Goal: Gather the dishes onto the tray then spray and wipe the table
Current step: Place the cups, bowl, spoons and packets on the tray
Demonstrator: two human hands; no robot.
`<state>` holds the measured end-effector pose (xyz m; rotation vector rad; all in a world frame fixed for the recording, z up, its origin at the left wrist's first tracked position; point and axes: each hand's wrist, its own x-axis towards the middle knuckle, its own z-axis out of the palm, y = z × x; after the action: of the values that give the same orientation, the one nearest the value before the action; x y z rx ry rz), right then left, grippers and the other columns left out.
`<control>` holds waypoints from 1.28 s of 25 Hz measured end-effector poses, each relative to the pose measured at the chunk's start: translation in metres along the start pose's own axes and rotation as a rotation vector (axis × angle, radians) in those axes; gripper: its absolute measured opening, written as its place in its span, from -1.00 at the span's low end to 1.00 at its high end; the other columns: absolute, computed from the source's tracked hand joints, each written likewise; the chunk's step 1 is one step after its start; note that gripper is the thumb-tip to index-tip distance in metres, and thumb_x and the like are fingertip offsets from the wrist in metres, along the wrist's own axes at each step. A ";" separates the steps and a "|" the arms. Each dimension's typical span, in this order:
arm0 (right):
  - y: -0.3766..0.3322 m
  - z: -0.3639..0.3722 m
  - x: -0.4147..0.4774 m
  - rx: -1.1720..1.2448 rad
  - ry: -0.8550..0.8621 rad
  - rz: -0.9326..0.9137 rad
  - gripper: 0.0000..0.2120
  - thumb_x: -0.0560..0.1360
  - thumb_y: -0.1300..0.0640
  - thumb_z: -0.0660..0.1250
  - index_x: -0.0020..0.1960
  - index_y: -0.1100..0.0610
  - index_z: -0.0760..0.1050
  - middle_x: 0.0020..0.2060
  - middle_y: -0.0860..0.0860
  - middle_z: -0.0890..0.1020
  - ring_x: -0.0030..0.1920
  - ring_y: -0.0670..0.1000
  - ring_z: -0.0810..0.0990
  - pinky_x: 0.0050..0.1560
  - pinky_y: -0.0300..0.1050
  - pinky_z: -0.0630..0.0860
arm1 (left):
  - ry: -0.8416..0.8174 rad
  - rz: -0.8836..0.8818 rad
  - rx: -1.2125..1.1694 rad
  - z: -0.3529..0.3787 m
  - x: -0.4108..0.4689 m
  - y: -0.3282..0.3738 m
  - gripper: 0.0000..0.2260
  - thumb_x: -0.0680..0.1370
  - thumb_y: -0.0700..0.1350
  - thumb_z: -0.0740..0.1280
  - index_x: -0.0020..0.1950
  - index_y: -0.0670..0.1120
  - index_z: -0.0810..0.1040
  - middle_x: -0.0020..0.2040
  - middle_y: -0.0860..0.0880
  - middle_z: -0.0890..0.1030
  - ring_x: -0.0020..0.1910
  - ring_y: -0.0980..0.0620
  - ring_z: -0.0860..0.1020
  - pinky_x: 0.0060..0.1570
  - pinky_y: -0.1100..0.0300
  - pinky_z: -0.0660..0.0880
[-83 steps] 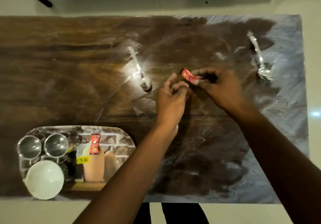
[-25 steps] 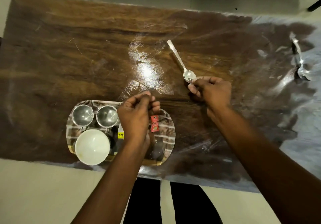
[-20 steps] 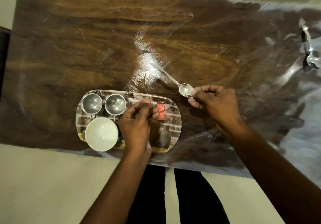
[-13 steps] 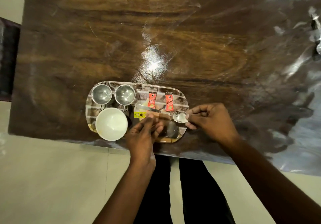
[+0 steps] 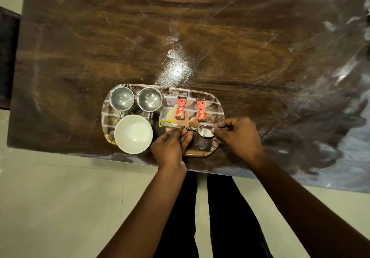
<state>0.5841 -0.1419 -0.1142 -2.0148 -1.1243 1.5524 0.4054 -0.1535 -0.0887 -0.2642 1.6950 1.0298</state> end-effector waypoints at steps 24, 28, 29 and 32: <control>0.017 -0.121 0.011 0.285 0.236 -0.016 -0.82 0.54 -0.04 0.53 -0.16 0.04 0.71 -0.35 -0.02 0.74 -0.35 -0.05 0.71 -0.26 -0.08 0.66 | -0.109 0.284 0.295 0.088 -0.041 -0.027 -0.87 0.58 -0.31 0.45 -0.12 -0.12 0.66 -0.36 -0.06 0.71 -0.50 0.05 0.63 -0.50 0.26 0.57; 0.045 -0.257 0.046 0.595 0.471 0.092 -0.90 0.58 0.14 0.51 -0.02 0.18 0.70 -0.29 0.07 0.74 -0.27 0.00 0.71 -0.27 -0.20 0.65 | -0.384 0.309 0.418 0.213 -0.068 -0.059 -0.87 0.60 -0.30 0.45 -0.08 -0.09 0.70 -0.20 -0.04 0.75 -0.26 0.02 0.71 -0.25 0.22 0.68; 0.052 -0.286 0.057 0.653 0.523 0.108 -0.87 0.57 0.16 0.51 0.02 0.23 0.69 -0.27 0.09 0.74 -0.25 0.02 0.72 -0.27 -0.21 0.65 | -0.433 0.295 0.449 0.246 -0.073 -0.068 -0.88 0.61 -0.28 0.46 -0.07 -0.08 0.70 -0.15 -0.06 0.75 -0.18 -0.01 0.71 -0.20 0.18 0.68; 0.067 -0.351 0.090 0.795 0.593 0.100 -0.70 0.56 0.17 0.52 0.13 0.39 0.62 -0.25 0.15 0.70 -0.25 0.05 0.73 -0.29 -0.19 0.64 | -0.534 0.279 0.534 0.329 -0.085 -0.095 -0.90 0.61 -0.26 0.47 -0.05 -0.09 0.70 -0.01 -0.16 0.73 -0.02 -0.11 0.69 -0.06 0.06 0.66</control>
<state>0.9412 -0.0510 -0.1018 -1.7607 -0.1316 1.0562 0.7197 0.0063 -0.0757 0.5616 1.4599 0.7160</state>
